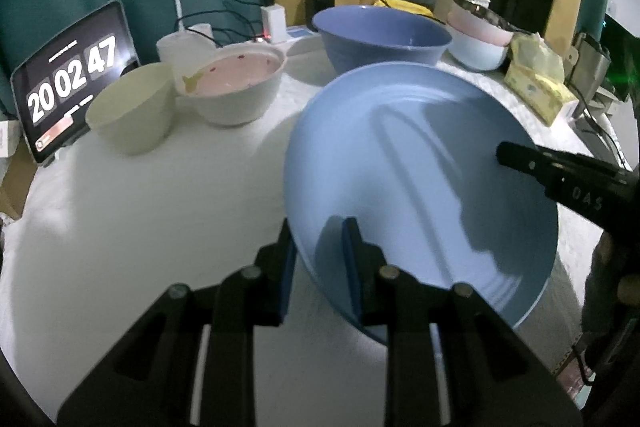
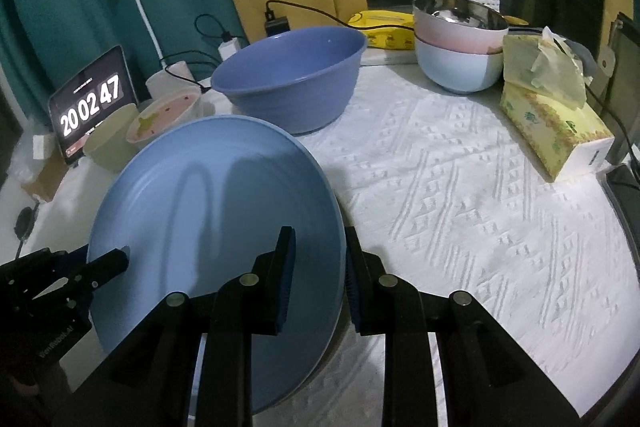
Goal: Organize plates and bowls
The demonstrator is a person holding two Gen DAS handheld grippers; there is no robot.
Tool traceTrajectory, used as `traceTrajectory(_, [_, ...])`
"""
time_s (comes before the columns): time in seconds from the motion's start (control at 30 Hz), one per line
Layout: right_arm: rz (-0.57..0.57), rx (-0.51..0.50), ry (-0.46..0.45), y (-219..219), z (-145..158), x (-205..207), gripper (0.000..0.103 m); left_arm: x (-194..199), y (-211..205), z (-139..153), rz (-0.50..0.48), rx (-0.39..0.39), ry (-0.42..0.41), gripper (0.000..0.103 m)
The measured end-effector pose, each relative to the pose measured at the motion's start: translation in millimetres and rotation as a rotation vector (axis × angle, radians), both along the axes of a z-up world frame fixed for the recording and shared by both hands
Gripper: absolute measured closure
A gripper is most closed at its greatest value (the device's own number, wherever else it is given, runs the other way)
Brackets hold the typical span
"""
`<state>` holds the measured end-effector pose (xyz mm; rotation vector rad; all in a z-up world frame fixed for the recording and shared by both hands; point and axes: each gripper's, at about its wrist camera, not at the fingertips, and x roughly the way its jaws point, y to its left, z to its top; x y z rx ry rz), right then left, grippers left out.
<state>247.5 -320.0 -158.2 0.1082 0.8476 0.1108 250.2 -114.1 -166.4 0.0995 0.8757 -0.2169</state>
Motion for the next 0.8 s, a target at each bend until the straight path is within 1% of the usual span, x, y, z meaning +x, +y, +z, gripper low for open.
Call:
traceTrajectory(0.2, [0.0,0.025,-0.003,-4,0,2,0.078,7,-2,-6,0.011,0.007,0.014,0.077])
traceTrajectory(0.33, [0.001,0.005,-0.018,-3,4,2,0.078,11,-4,-12,0.009,0.025,0.043,0.076])
traceTrajectory(0.47, [-0.02,-0.033,-0.033,-2,8,0,0.075,10,-8,-12,0.001,0.048,0.032,0.076])
traceTrajectory(0.57, [-0.025,-0.036,-0.024,-4,6,1,0.075,11,-5,-12,0.011,0.051,0.039,0.075])
traceTrajectory(0.6, [-0.027,-0.039,-0.022,-4,6,0,0.075,11,-3,-11,0.019,0.048,0.039,0.074])
traceTrajectory(0.7, [-0.033,-0.048,-0.01,-4,3,0,0.066,10,6,-8,0.049,0.034,0.032,0.071])
traceTrajectory(0.8, [-0.041,-0.035,0.007,-8,-2,1,0.065,9,14,-5,0.077,0.012,0.025,0.07])
